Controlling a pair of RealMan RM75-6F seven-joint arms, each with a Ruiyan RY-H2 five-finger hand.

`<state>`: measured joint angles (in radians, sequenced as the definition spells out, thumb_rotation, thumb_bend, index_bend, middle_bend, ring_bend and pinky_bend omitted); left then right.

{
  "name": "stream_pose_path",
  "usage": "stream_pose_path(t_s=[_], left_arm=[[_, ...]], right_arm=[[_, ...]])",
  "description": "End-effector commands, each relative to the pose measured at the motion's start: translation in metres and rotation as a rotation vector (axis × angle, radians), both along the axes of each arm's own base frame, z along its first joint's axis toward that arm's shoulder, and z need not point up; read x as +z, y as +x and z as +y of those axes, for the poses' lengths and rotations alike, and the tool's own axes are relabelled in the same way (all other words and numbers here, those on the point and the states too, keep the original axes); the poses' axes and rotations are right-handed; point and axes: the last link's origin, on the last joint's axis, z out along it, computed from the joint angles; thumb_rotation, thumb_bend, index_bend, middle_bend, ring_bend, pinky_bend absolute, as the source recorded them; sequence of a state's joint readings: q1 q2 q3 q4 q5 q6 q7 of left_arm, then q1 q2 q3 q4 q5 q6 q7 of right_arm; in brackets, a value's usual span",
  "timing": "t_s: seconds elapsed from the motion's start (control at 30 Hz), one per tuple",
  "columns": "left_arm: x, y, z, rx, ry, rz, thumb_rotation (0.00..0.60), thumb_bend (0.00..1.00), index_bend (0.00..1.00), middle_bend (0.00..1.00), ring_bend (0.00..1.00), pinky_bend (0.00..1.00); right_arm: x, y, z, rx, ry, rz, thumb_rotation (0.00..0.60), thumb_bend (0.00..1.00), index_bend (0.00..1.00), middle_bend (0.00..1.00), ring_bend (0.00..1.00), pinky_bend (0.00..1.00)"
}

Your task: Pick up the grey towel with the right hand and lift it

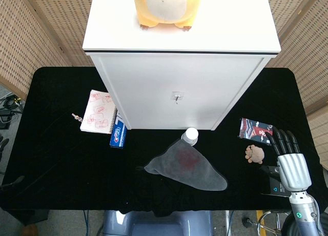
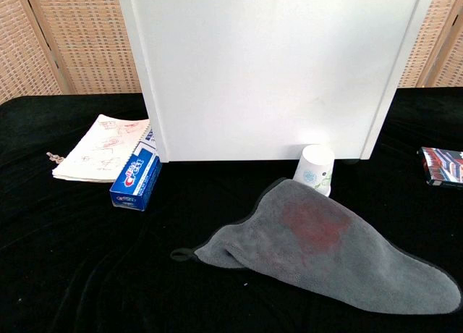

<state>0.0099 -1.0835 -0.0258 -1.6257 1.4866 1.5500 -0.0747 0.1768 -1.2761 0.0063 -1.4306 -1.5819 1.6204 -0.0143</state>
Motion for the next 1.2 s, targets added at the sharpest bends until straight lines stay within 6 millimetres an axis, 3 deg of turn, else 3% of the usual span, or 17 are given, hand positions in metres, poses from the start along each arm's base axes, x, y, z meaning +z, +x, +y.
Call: stream_pose_path(t_s=[0.03, 0.17, 0.27, 0.33, 0.4, 0.53, 0.8, 0.97, 1.2], left_arm=[[0.000, 0.000, 0.000, 0.000, -0.001, 0.001, 0.600, 0.00, 0.00, 0.00, 0.00, 0.00], [-0.001, 0.000, 0.000, 0.001, -0.003, 0.002, 0.600, 0.00, 0.00, 0.00, 0.00, 0.00], [-0.001, 0.000, 0.001, 0.003, -0.004, 0.005, 0.600, 0.00, 0.00, 0.00, 0.00, 0.00], [-0.002, -0.001, 0.002, 0.008, -0.008, 0.007, 0.600, 0.00, 0.00, 0.00, 0.00, 0.00], [-0.003, -0.002, 0.004, 0.015, -0.012, 0.009, 0.600, 0.00, 0.00, 0.00, 0.00, 0.00], [-0.005, -0.006, 0.010, 0.037, -0.017, 0.013, 0.600, 0.00, 0.00, 0.00, 0.00, 0.00], [-0.008, -0.011, 0.019, 0.068, -0.030, 0.018, 0.600, 0.00, 0.00, 0.00, 0.00, 0.00], [-0.010, -0.014, 0.022, 0.081, -0.040, 0.016, 0.600, 0.00, 0.00, 0.00, 0.00, 0.00], [-0.010, -0.017, 0.027, 0.100, -0.046, 0.007, 0.600, 0.00, 0.00, 0.00, 0.00, 0.00]], right_arm=[[-0.001, 0.000, 0.001, 0.000, 0.009, -0.001, 0.600, 0.00, 0.00, 0.00, 0.00, 0.00], [-0.004, 0.004, 0.000, 0.011, 0.040, -0.007, 0.600, 0.00, 0.00, 0.00, 0.00, 0.00], [-0.013, 0.015, -0.006, 0.048, 0.100, -0.010, 0.600, 0.00, 0.00, 0.18, 0.09, 0.10], [-0.022, 0.029, -0.014, 0.106, 0.159, 0.001, 0.600, 0.00, 0.00, 0.42, 0.32, 0.32], [-0.034, 0.045, -0.023, 0.153, 0.249, -0.014, 0.600, 0.00, 0.00, 0.58, 0.49, 0.50], [-0.059, 0.076, -0.046, 0.203, 0.458, -0.028, 0.600, 0.00, 0.01, 0.77, 0.69, 0.78], [-0.102, 0.121, -0.073, 0.213, 0.687, 0.001, 0.600, 0.00, 0.09, 0.89, 0.84, 0.94], [-0.132, 0.146, -0.084, 0.199, 0.781, 0.007, 0.600, 0.00, 0.12, 0.91, 0.86, 0.96], [-0.178, 0.167, -0.097, 0.150, 0.860, 0.026, 0.600, 0.00, 0.14, 0.91, 0.87, 0.97]])
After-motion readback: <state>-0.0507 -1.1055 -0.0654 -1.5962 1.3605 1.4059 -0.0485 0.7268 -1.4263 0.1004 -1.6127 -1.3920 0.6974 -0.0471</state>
